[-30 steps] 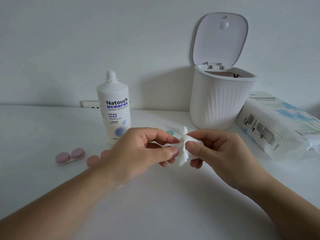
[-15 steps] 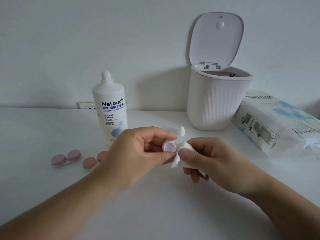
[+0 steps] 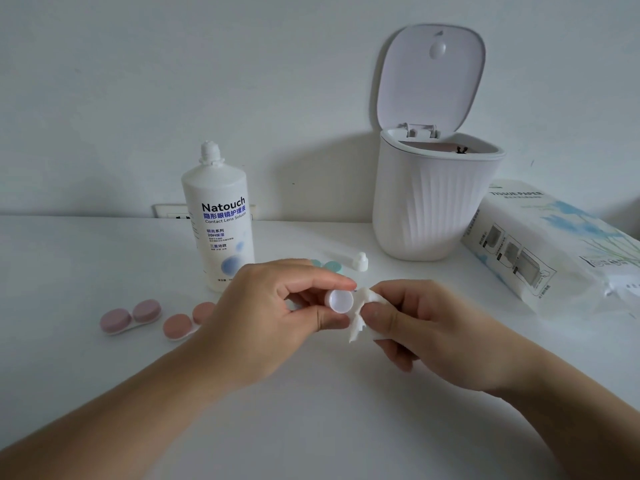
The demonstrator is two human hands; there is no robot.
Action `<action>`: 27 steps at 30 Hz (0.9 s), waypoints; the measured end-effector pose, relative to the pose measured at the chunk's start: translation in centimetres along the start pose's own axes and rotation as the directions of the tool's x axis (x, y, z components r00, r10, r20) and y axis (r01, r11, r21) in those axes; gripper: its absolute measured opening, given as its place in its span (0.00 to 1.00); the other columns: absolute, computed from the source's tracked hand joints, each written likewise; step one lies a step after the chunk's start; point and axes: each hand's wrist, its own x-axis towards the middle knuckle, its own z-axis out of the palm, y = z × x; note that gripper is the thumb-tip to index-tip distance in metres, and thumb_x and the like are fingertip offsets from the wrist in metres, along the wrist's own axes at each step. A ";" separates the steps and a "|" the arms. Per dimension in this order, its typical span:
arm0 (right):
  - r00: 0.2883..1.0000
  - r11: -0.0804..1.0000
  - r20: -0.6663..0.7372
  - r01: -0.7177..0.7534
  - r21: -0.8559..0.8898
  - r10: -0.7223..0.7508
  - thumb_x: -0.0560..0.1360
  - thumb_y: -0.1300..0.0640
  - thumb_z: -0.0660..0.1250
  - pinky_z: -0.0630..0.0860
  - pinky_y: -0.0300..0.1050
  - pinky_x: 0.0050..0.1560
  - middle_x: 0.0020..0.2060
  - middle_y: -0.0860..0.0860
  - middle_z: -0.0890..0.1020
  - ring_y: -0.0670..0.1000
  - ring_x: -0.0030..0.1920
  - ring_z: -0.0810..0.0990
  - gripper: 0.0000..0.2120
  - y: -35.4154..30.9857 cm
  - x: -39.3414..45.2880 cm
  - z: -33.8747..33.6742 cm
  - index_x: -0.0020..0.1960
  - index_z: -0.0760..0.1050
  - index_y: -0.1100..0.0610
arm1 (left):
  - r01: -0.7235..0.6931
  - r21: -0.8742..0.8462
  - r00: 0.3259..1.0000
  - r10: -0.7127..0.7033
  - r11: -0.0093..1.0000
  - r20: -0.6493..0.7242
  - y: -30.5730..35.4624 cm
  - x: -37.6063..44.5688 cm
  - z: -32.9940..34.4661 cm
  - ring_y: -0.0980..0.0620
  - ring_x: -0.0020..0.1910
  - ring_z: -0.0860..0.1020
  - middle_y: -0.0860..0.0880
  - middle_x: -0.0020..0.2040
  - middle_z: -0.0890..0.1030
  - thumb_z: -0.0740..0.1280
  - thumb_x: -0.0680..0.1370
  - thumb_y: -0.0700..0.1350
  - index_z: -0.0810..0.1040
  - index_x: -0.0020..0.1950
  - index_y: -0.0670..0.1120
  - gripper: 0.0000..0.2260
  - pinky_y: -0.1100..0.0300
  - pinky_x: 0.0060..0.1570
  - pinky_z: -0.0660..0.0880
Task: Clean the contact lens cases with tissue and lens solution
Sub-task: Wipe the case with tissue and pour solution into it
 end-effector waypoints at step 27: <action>0.996 0.988 -0.065 0.067 0.142 -0.058 0.78 0.45 0.63 0.67 0.44 0.33 0.29 0.52 0.76 0.54 0.30 0.71 0.19 0.2 0.1 0.2 0.39 0.73 0.59 | -0.112 0.026 0.993 0.113 0.993 -0.044 0.5 -0.7 0.4 0.59 0.35 0.81 0.59 0.37 0.83 0.81 0.64 0.52 0.81 0.45 0.56 0.14 0.71 0.43 0.75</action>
